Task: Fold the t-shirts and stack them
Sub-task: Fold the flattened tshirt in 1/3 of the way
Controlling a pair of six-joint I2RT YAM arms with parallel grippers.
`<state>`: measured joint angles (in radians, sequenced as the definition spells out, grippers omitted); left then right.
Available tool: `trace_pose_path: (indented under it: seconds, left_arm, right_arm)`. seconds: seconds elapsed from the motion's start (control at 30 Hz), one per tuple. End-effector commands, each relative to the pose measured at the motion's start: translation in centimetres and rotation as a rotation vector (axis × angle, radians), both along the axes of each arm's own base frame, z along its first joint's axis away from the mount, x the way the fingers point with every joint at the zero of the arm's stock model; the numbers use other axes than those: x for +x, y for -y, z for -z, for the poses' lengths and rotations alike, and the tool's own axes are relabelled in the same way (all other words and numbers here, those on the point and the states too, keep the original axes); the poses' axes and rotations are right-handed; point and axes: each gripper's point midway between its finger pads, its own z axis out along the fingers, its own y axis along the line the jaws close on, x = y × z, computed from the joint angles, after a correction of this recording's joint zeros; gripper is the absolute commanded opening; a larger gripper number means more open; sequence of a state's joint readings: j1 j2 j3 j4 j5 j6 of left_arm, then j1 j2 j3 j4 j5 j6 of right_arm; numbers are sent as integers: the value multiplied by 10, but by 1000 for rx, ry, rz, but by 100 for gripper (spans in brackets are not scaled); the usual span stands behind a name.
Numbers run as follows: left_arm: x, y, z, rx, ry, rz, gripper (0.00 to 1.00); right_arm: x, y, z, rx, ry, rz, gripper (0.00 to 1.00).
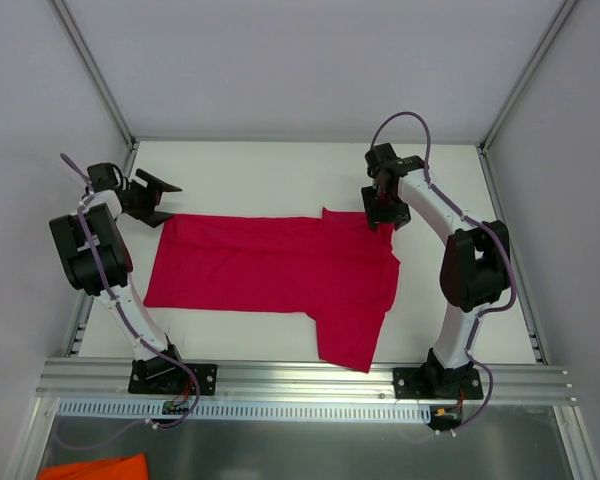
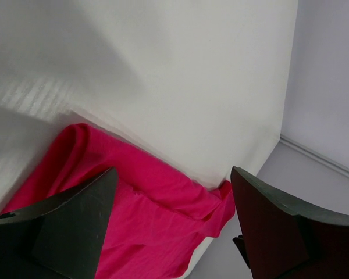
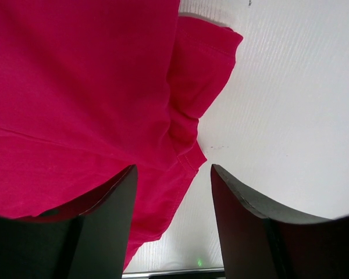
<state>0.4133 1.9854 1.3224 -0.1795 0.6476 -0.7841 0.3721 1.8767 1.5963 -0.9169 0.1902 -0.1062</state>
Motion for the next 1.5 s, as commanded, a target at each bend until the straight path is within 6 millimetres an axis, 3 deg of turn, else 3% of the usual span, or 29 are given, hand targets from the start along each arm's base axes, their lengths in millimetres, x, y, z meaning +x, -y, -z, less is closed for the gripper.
trace_pose_path:
  seconds: [0.0,0.17,0.33,0.43,0.57,0.73,1.23,1.47]
  left_arm:
    - [9,13,-15,-6,58,71,80]
    - [-1,26,-8,-15,37,108,79]
    - [-16,29,-1,11,-4,130,71]
    - [-25,26,2,59,-55,139,69]
    - [-41,10,4,193,-139,99,75]
    - [-37,7,-7,235,-94,90,75]
    - [-45,7,6,281,-159,122,65]
    - [-39,2,18,294,-177,125,51]
  right_arm:
    - [1,0,-20,-1,41,-8,57]
    - [-2,1,-18,-8,29,-3,56]
    - [-1,1,-18,-9,29,-1,56]
    - [1,0,-19,-5,31,-2,56]
    - [2,-3,-19,6,27,-7,56]
    - [0,-5,-16,15,12,-15,56]
    - [-3,-1,-17,2,21,-25,55]
    - [-10,6,-16,-28,17,-33,55]
